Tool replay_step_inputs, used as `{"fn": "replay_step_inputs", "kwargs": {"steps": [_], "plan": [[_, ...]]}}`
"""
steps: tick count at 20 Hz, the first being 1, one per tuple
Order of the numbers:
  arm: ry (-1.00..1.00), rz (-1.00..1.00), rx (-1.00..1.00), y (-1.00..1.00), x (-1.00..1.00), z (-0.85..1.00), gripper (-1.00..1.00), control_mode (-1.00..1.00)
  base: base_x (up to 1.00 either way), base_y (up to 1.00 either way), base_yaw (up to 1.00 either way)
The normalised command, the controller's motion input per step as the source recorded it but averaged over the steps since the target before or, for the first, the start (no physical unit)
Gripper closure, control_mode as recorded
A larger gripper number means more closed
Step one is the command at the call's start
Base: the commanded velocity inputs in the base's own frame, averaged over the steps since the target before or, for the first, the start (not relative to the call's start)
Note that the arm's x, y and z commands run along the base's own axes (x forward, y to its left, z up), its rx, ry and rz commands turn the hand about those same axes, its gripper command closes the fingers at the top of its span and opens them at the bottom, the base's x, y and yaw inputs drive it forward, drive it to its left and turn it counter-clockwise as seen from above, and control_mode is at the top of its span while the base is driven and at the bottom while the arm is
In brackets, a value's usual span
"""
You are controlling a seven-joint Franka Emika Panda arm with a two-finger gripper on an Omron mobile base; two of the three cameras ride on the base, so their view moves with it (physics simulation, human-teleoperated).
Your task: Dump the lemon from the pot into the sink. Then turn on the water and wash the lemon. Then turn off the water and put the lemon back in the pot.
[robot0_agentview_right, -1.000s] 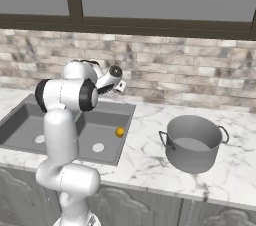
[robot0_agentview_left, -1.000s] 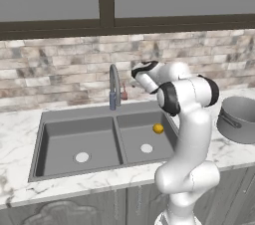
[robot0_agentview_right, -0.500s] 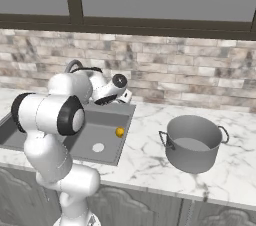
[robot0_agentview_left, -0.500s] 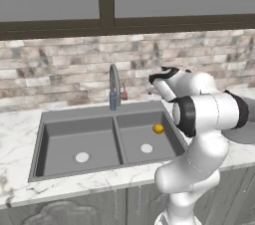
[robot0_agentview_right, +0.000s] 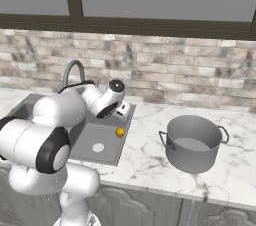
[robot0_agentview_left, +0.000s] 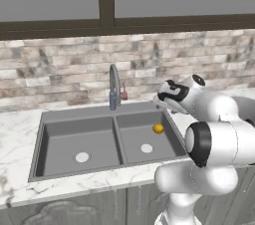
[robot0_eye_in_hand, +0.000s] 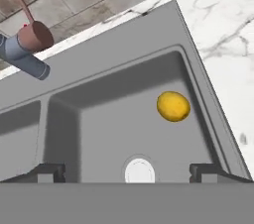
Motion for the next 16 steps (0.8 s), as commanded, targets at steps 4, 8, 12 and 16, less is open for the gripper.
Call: {"fn": "replay_step_inputs", "kwargs": {"steps": [4,8,12,16], "plan": [[0.36,0.00,-0.04,0.00,-0.14,0.05,-1.00,-1.00,0.00,0.00,0.00],[0.21,0.00,-0.10,0.00,0.00,0.00,-1.00,-1.00,0.00,0.00,0.00],[0.08,0.00,-0.13,0.00,-0.09,-0.21,-1.00,-1.00,0.00,0.00,0.00],[0.00,-0.02,-0.12,0.01,-0.24,-0.41,-1.00,-1.00,0.00,0.00,0.00]]}}
